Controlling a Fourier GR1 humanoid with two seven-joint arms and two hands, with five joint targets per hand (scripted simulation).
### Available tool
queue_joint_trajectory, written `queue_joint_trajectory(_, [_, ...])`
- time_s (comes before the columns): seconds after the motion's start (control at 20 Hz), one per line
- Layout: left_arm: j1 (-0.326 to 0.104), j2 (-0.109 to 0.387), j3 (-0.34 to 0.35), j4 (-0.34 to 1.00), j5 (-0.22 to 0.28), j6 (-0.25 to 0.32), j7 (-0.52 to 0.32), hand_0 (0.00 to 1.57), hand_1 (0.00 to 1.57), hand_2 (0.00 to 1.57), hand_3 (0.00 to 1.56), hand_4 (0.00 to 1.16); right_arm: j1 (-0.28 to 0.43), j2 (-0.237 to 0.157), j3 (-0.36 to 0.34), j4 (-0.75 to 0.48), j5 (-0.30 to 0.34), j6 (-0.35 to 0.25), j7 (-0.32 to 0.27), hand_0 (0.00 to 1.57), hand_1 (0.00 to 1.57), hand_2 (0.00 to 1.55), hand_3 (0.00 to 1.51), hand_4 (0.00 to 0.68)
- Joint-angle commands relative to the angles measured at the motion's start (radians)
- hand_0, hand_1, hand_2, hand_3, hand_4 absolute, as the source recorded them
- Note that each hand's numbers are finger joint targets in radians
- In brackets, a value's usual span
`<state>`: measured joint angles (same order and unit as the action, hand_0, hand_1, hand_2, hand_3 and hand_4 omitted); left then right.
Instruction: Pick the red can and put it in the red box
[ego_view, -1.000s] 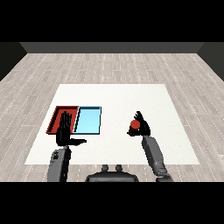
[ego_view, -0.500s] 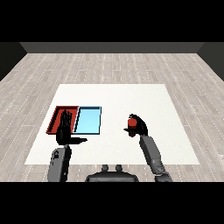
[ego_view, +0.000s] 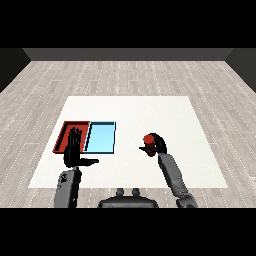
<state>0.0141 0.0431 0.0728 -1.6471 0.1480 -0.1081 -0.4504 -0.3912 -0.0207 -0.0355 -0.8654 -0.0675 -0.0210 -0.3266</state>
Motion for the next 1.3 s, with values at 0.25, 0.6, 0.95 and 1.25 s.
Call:
queue_joint_trajectory(0.25, [-0.001,0.016,0.023,-0.016,0.019,-0.008,0.024,0.0,0.0,0.0,0.0,0.0,0.024,0.02,0.026,-0.017,0.031,-0.05,-0.001,1.55,1.55,1.47,1.41,0.558])
queue_joint_trajectory(0.6, [-0.076,0.005,0.001,-0.004,-0.006,0.026,0.065,0.0,0.0,0.0,0.0,0.0,0.043,-0.024,0.003,-0.228,-0.003,-0.015,0.061,1.54,1.54,1.47,1.38,0.586])
queue_joint_trajectory(0.95, [0.005,-0.019,-0.051,0.019,-0.048,0.009,0.007,0.0,0.0,0.0,0.0,0.0,0.129,-0.035,0.023,-0.438,0.0,-0.022,0.093,1.52,1.52,1.46,1.38,0.608])
queue_joint_trajectory(1.25, [0.028,-0.041,-0.126,-0.116,-0.046,0.004,0.101,0.0,0.0,0.0,0.0,0.0,0.19,-0.071,-0.01,-0.64,-0.072,0.034,0.082,1.51,1.51,1.47,1.41,0.641])
